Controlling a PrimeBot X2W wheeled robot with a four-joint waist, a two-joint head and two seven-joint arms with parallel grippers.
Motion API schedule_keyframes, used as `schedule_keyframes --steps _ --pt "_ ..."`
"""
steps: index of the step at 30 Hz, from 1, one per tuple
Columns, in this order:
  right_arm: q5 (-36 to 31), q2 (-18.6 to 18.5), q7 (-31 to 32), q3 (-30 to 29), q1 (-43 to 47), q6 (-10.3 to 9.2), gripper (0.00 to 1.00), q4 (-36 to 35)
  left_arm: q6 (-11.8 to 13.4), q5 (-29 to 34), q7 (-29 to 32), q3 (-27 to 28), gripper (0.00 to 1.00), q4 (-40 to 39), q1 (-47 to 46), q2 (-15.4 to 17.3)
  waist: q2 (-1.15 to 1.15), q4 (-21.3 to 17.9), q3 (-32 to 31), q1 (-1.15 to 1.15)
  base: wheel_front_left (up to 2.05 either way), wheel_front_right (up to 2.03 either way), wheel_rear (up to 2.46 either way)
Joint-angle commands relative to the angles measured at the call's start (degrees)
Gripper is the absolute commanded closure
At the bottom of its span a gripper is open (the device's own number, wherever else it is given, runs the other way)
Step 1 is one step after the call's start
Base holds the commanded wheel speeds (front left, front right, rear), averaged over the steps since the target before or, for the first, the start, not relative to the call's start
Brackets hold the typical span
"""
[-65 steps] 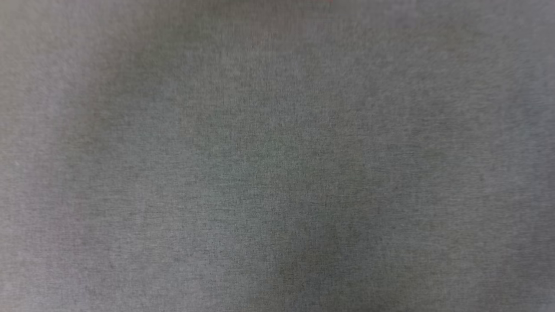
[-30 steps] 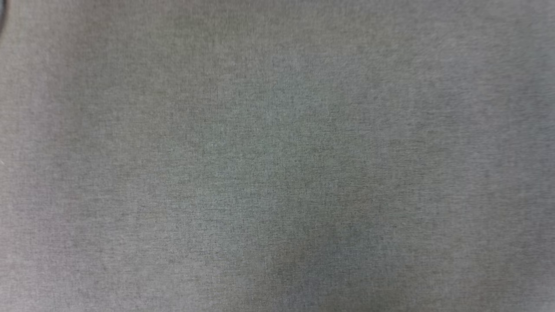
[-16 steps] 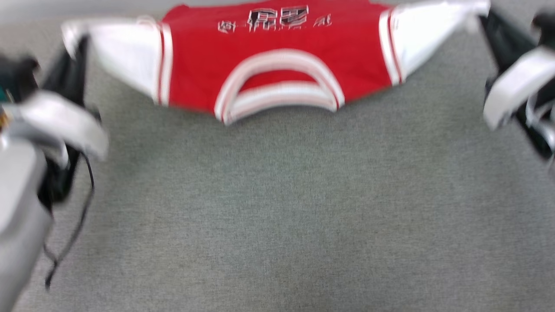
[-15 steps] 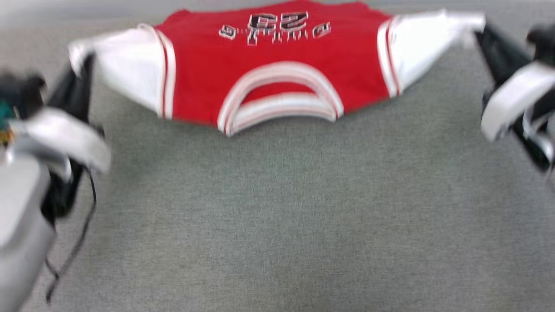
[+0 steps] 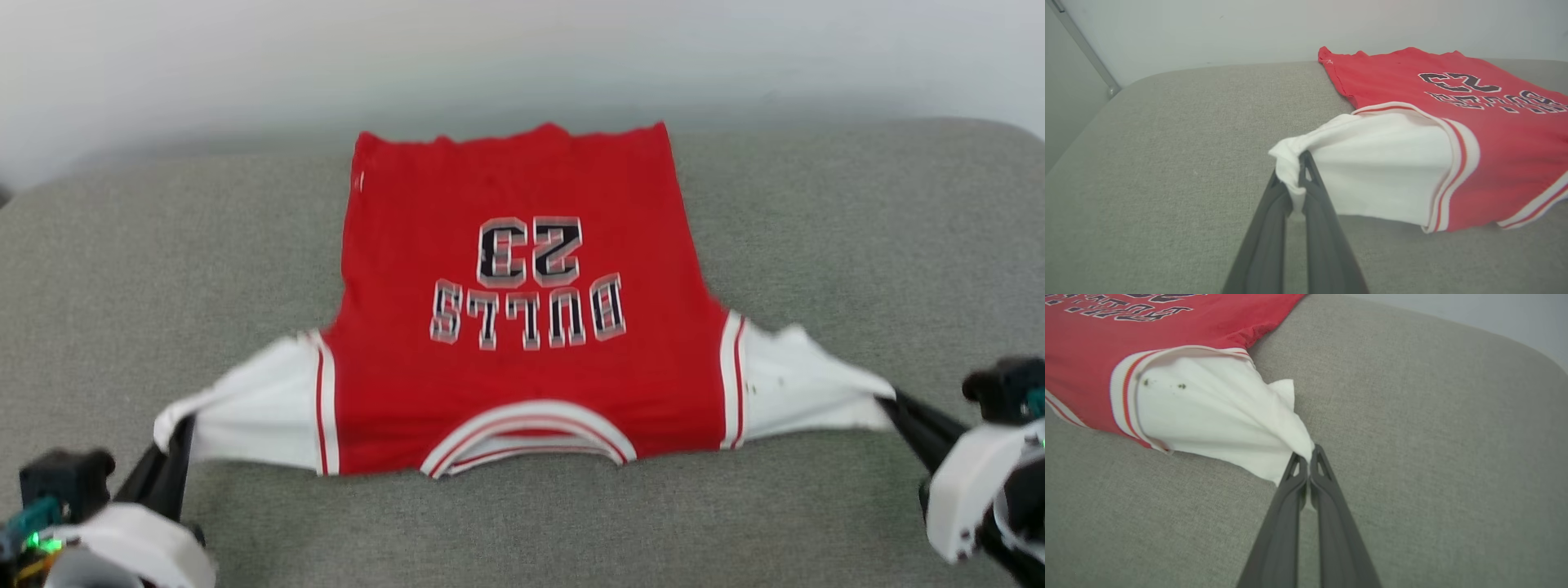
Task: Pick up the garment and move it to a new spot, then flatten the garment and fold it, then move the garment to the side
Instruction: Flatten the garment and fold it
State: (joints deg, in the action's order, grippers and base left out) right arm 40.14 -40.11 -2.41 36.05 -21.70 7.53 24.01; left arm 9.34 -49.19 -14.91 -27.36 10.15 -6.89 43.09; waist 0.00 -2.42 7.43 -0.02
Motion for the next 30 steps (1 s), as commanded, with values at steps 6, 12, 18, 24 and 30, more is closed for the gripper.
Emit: schedule_keyframes --steps 6,12,18,24,30 --pt "0.32 -2.56 6.29 -6.11 14.84 -0.1 1.0 -7.59 1.54 -1.27 -0.4 0.87 1.0 -0.74 8.81 1.74 0.0 0.19 -2.8 0.02 0.0 0.0 0.0" --pt "-1.22 -1.38 13.02 -13.06 27.98 -0.1 1.0 -14.05 2.02 -1.57 0.62 -0.91 1.0 0.13 14.29 2.67 0.0 0.45 -4.11 0.02 0.0 0.0 0.0" --pt "-3.92 0.82 18.51 -19.33 35.97 -0.1 1.0 -20.01 1.96 -1.11 1.29 -2.88 1.0 0.65 16.42 1.89 0.0 0.47 -4.12 0.02 0.0 0.0 0.0" --pt "-8.56 3.36 21.93 -23.48 34.91 -0.08 0.0 -25.36 0.93 0.65 2.55 -5.25 1.0 -0.39 13.9 0.63 0.0 0.74 -3.5 0.02 0.0 0.0 0.0" --pt "-11.07 2.95 22.73 -28.87 29.11 -0.06 0.0 -30.84 1.51 2.77 2.78 -6.39 1.0 -2.13 11.47 0.15 0.0 1.9 -2.45 0.02 0.0 0.0 0.0"
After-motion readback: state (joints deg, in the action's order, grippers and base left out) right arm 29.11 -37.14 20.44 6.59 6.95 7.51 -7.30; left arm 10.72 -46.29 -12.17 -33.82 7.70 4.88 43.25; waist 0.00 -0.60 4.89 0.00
